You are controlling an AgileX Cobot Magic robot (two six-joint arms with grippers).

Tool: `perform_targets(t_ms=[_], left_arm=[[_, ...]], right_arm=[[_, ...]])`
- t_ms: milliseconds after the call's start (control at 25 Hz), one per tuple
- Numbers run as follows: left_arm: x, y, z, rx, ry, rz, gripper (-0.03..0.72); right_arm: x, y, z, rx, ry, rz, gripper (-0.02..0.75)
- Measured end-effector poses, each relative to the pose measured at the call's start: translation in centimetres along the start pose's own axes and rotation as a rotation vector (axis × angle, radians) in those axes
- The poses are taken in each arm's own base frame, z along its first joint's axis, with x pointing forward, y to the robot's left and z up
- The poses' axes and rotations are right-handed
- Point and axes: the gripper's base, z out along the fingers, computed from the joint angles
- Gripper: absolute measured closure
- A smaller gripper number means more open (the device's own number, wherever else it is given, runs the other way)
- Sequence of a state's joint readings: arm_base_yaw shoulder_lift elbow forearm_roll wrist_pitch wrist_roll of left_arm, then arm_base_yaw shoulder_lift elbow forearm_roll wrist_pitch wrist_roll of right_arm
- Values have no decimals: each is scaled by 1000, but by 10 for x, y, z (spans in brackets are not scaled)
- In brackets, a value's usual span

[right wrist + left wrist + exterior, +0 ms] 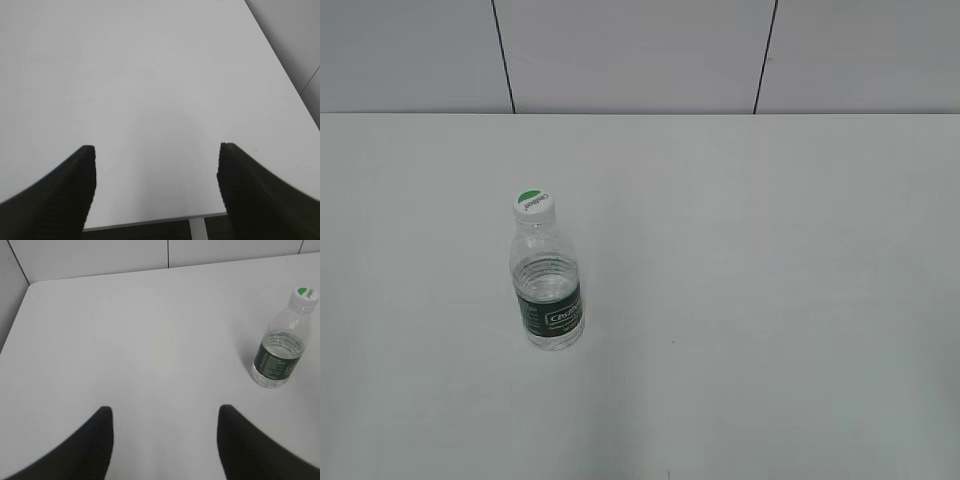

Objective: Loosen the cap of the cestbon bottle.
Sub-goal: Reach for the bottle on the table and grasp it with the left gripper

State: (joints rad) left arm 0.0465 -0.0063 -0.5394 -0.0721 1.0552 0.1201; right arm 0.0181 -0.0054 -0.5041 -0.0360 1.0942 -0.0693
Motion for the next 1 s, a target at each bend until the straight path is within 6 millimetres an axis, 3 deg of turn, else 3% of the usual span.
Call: perform_targets(t_ms=[1000], left_arm=[[0, 0, 0, 0, 0, 0, 347]], right_arm=[[0, 0, 0, 0, 0, 0, 155]])
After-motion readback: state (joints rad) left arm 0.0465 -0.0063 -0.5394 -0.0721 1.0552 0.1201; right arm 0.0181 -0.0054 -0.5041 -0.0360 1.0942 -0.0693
